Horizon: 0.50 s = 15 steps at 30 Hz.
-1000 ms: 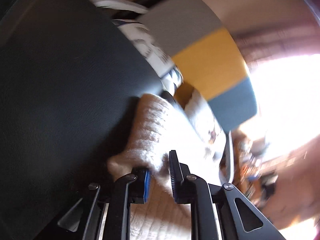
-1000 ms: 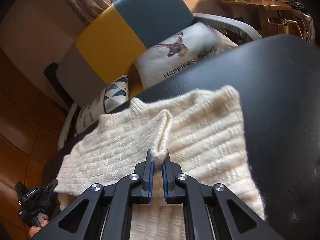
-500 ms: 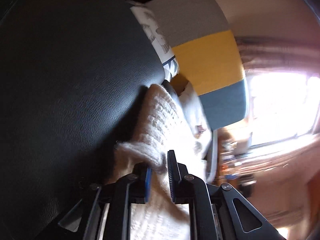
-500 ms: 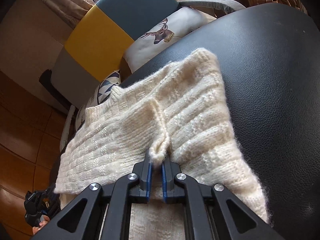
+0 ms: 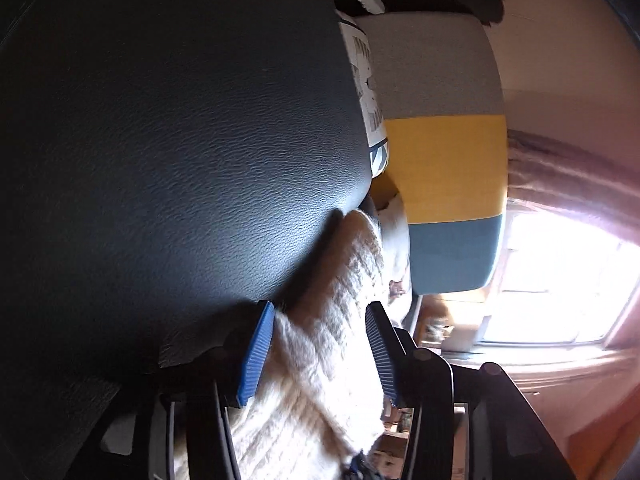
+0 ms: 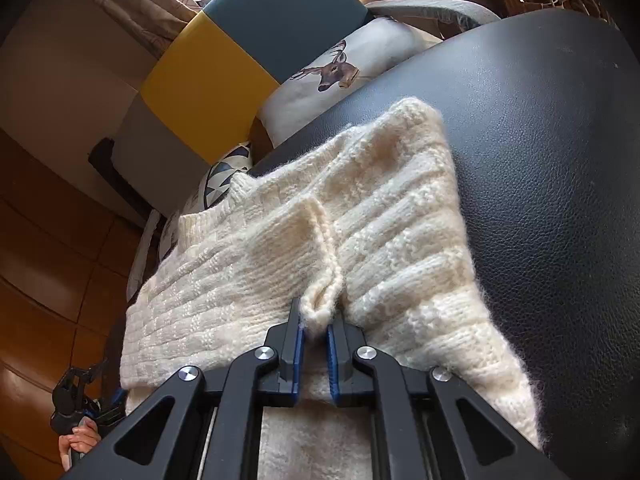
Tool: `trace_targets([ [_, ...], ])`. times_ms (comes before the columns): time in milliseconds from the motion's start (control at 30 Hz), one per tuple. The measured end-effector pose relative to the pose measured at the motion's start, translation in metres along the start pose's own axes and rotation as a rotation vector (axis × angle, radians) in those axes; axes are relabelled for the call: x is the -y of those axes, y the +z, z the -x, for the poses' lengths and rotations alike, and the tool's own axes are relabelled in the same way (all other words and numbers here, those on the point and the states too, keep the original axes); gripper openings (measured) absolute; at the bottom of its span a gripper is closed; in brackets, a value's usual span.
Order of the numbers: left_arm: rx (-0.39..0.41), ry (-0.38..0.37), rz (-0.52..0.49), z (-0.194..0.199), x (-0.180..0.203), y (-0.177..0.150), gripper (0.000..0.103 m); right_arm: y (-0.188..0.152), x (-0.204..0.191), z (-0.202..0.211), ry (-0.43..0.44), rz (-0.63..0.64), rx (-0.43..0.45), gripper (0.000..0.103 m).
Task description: Fold clothes
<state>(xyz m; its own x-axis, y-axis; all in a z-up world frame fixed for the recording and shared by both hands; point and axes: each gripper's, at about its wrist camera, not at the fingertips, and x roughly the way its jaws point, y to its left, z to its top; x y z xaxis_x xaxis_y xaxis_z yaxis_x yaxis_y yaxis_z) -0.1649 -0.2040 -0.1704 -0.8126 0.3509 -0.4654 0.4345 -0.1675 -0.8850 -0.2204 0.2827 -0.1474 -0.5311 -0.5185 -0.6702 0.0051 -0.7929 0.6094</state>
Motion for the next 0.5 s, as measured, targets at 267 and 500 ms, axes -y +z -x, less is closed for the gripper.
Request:
trace_targets([
  [267, -0.002, 0.105, -0.268, 0.028, 0.027, 0.008, 0.067, 0.003, -0.002, 0.004, -0.011, 0.005, -0.004, 0.012],
  [500, -0.076, 0.338, -0.669, 0.004, 0.085, -0.031, 0.075, 0.013, 0.023, -0.001, 0.142, -0.2, -0.081, 0.021],
])
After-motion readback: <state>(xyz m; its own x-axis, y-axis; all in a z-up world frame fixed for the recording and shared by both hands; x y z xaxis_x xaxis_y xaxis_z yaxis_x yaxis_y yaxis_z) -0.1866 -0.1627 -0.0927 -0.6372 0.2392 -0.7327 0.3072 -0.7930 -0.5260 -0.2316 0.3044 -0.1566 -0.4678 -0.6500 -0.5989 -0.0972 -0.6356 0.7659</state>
